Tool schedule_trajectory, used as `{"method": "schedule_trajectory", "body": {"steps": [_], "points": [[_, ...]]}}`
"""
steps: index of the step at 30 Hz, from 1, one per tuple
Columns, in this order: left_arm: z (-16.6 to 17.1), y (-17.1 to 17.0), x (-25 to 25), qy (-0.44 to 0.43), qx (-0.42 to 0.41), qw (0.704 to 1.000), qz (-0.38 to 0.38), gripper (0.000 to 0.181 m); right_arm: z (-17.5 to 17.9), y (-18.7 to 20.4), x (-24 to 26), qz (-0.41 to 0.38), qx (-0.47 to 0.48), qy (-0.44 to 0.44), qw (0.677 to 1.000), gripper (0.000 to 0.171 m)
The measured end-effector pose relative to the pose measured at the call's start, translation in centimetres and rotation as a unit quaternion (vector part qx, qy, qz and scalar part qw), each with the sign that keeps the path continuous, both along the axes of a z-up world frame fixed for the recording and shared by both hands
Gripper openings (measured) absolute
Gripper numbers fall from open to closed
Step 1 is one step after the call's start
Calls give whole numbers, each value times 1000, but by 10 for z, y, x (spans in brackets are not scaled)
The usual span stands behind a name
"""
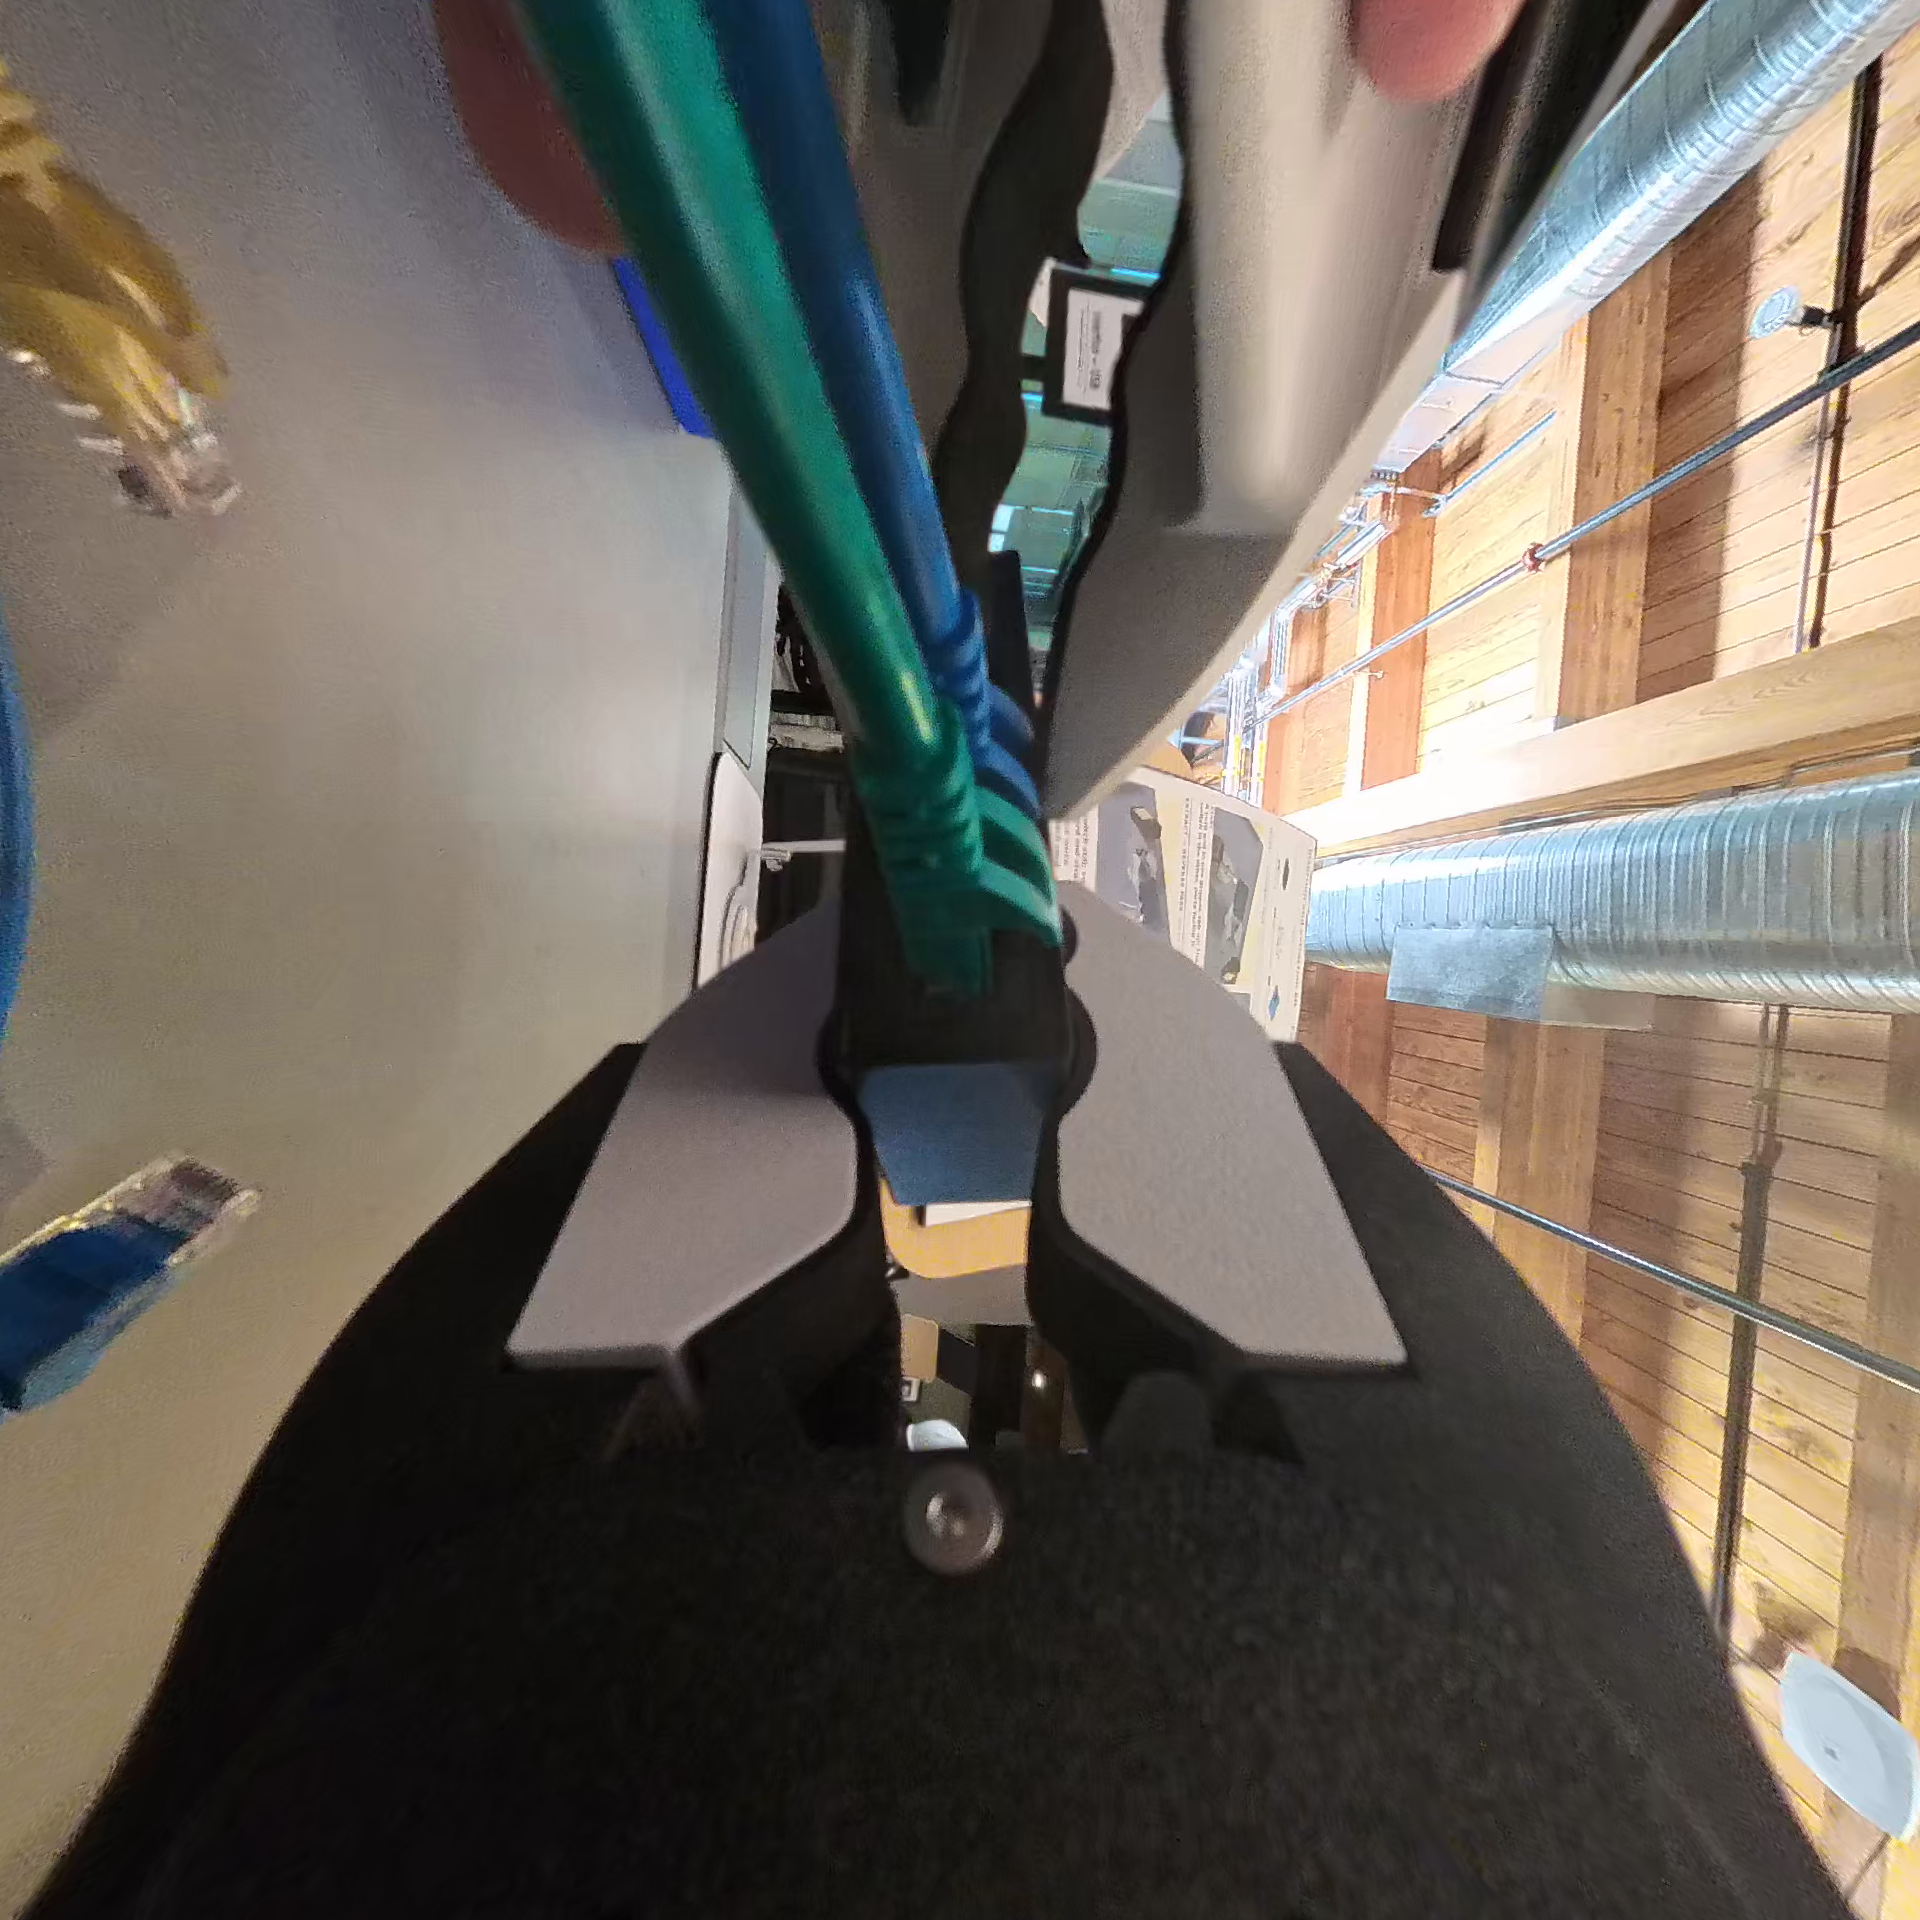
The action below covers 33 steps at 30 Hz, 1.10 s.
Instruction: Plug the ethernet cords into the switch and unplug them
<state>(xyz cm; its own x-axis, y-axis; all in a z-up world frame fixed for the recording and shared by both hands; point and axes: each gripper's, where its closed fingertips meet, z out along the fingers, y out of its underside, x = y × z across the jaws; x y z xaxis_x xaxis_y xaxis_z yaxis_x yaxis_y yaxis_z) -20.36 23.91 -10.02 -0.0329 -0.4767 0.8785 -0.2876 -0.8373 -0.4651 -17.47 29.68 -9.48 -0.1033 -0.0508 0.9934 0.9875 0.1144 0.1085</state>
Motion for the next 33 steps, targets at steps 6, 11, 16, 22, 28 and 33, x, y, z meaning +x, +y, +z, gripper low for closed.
{"method": "schedule_trajectory", "body": {"steps": [6, 11, 16, 22, 28, 33], "points": [[-2, 0, 1, 54, 133, 990, 1, 11, 0, -1, 2, -15, -9, 15, 1000, 28], [-6, 2, 1, 84, 183, 979, 4, 10, -4, 0, 2, -20, -20, 19, 999, 29], [-5, 7, 2, 81, 188, 979, 18, 10, -9, 5, 2, -18, -43, 41, 998, 29], [15, 12, -9, 63, 253, 965, 41, 20, -7, 6, 2, -12, -39, 47, 998, 29], [1, -1, -18, 133, 413, 900, 23, 21, -8, 9, 14, -27, -47, 56, 997, 29], [-7, 1, -13, 168, 486, 857, 29, 16, -8, 8, 12, -24, -45, 51, 997, 29]]}}
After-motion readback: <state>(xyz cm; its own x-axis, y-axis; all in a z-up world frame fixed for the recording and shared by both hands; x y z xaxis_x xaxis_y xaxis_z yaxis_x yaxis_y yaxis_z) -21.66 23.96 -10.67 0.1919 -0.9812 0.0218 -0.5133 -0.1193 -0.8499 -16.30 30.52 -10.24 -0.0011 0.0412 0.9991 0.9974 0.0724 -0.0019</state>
